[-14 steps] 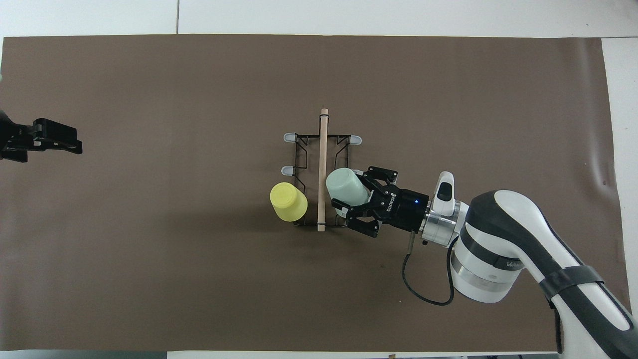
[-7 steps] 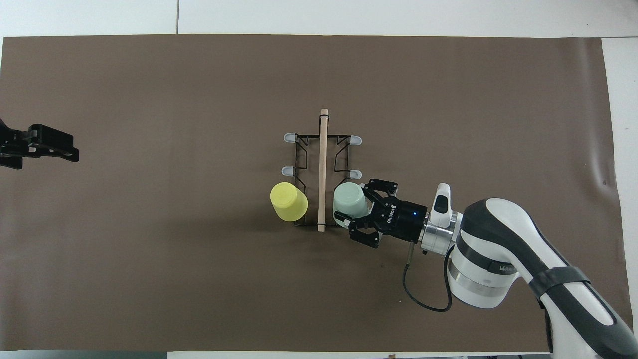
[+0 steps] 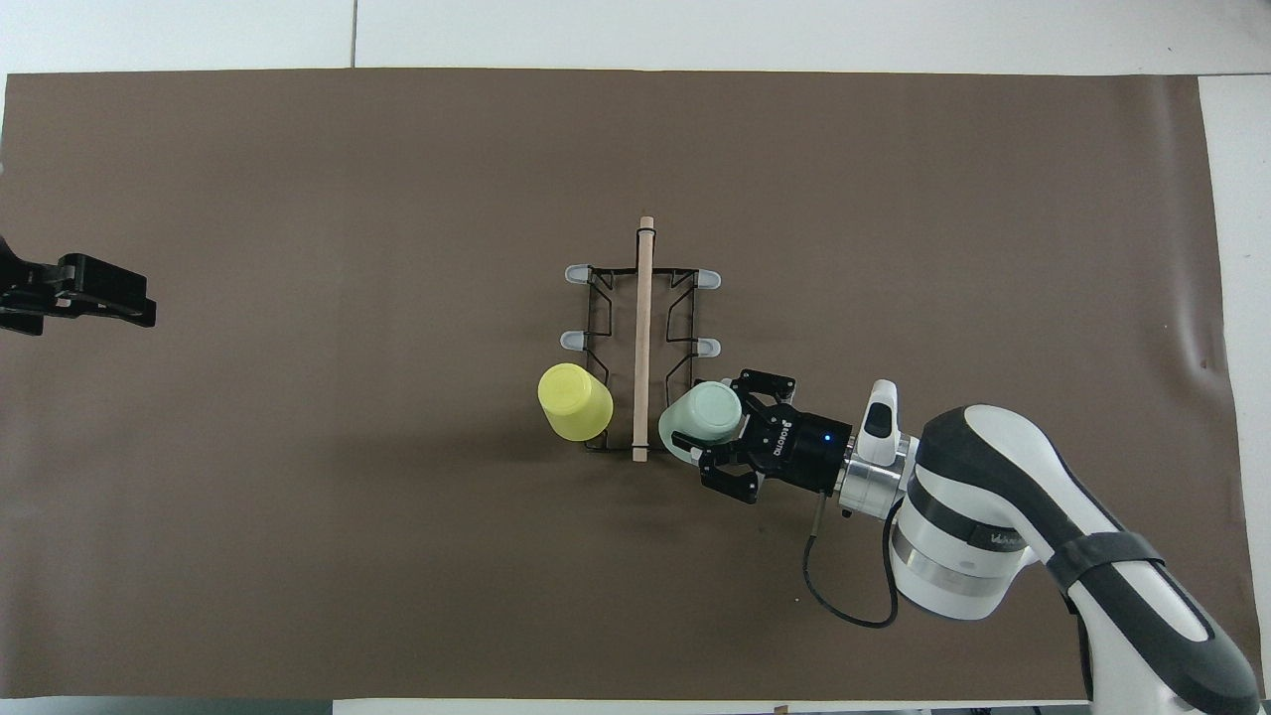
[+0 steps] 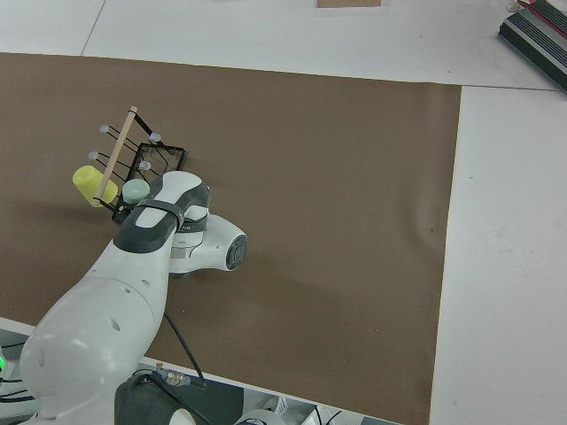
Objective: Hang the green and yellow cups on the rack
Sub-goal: 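Hang the green cup on a rack peg and open the right gripper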
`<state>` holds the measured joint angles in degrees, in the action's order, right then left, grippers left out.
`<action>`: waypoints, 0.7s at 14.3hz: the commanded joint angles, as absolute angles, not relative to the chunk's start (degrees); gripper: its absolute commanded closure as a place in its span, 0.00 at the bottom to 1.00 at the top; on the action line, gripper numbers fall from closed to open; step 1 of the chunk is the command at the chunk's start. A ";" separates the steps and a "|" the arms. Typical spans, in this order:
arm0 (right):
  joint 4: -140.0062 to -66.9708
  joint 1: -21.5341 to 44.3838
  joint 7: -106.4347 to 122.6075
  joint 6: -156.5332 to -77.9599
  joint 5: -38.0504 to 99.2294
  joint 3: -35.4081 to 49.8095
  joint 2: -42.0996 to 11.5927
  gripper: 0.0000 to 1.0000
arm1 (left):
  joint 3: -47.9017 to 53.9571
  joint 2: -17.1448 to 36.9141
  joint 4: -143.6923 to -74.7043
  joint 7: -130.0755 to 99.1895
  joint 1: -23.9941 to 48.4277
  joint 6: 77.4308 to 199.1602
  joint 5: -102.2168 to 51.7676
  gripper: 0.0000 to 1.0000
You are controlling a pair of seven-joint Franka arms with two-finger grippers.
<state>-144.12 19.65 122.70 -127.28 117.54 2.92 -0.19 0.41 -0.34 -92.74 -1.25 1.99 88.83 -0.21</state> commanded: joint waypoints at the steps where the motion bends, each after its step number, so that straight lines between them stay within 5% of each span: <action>1: -144.93 20.92 124.19 -126.56 119.62 2.64 -0.26 0.69 | 0.44 -1.05 -93.43 -0.09 1.93 88.95 0.97 0.00; 2: -144.76 20.92 124.19 -126.56 119.71 2.72 -0.35 0.14 | 0.44 -1.05 -93.43 -0.17 1.93 88.95 0.97 0.00; 3: -144.67 20.92 124.10 -126.56 119.71 2.72 -0.18 0.00 | 0.44 -1.14 -93.51 -0.35 1.85 88.86 0.97 0.00; 10: -146.51 18.29 122.43 -123.84 118.66 2.55 4.04 0.00 | 0.44 -1.14 -93.60 0.00 1.67 88.95 1.05 0.00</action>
